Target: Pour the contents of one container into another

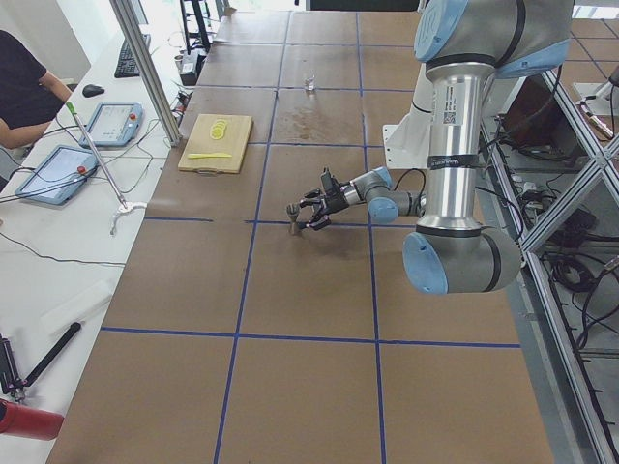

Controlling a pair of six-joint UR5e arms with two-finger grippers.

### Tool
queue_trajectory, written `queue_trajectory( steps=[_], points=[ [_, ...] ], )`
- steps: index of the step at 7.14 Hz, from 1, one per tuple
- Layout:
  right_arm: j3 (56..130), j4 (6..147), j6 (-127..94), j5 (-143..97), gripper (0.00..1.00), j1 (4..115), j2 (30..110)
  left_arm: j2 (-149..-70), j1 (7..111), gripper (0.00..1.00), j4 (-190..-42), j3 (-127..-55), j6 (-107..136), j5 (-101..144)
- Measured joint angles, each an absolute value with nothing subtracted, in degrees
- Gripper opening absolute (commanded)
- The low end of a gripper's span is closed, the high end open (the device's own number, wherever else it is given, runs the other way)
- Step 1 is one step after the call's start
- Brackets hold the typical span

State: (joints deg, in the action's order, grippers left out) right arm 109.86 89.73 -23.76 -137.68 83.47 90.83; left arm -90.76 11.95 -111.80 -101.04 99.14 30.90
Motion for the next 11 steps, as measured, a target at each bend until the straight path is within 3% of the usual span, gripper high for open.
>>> queue_trajectory(
  steps=[5, 11],
  points=[
    [113.3, 89.7, -27.8, -137.6, 1.00, 81.8, 91.6, -92.6, 13.0, 0.83, -111.9, -98.4, 99.1, 30.0],
    [113.7, 89.7, -28.0, -137.6, 1.00, 81.5, 92.3, -92.7, 13.9, 0.59, -111.9, -96.9, 99.8, 29.3]
  ],
)
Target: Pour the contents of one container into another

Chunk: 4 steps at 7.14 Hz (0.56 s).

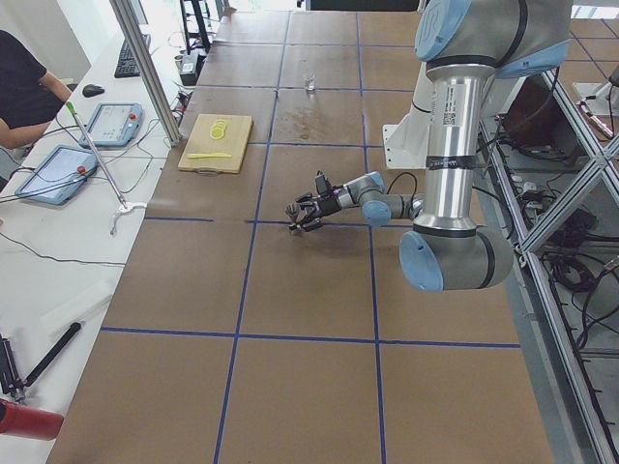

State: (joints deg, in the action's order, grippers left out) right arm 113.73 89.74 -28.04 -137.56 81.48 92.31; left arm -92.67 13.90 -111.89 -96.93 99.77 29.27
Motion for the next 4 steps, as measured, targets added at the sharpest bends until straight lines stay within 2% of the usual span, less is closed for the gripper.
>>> queue_trajectory(
  steps=[2, 3, 4],
  points=[
    [113.7, 89.7, -28.0, -137.5, 1.00, 81.5, 92.5, -92.7, 13.8, 0.43, -111.9, -96.1, 100.9, 29.3],
    [113.7, 89.7, -28.0, -137.5, 1.00, 81.5, 92.6, -92.7, 13.8, 0.27, -111.9, -96.2, 101.1, 29.3],
    [113.7, 89.7, -28.0, -137.5, 1.00, 81.5, 92.7, -92.7, 13.9, 0.00, -111.9, -96.4, 101.1, 29.2]
  ],
)
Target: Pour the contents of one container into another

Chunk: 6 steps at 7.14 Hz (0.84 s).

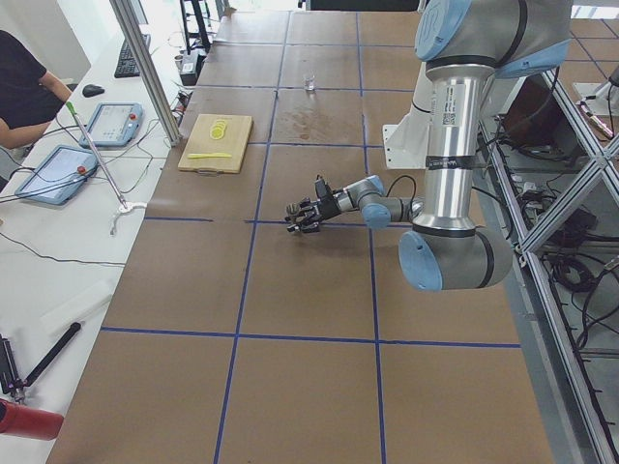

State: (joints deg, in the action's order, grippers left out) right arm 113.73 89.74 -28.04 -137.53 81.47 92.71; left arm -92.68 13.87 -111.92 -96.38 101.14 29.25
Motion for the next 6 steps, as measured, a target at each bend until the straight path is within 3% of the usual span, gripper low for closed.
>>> queue_trajectory(
  steps=[3, 6],
  points=[
    [114.0, 89.7, -28.5, -137.5, 1.00, 81.5, 92.8, -91.6, 14.1, 0.00, -112.0, -98.3, 101.0, 29.2],
    [120.1, 89.6, -36.5, -134.7, 1.00, 76.7, 93.9, -89.9, 14.5, 0.00, -112.1, -107.1, 95.4, 29.3]
  ],
)
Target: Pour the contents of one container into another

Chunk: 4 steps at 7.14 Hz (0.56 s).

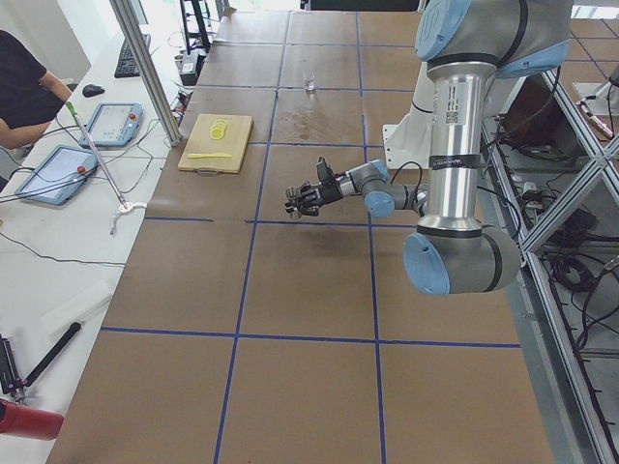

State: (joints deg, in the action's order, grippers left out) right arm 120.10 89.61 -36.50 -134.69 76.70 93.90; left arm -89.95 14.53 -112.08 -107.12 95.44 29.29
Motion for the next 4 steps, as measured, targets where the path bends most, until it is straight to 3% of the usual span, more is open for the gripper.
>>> queue_trajectory(
  steps=[4],
  points=[
    [124.4, 67.5, -58.6, -123.2, 1.00, 61.9, 102.0, -91.4, 15.1, 0.00, -116.5, -111.9, 82.2, 29.7]
  ],
)
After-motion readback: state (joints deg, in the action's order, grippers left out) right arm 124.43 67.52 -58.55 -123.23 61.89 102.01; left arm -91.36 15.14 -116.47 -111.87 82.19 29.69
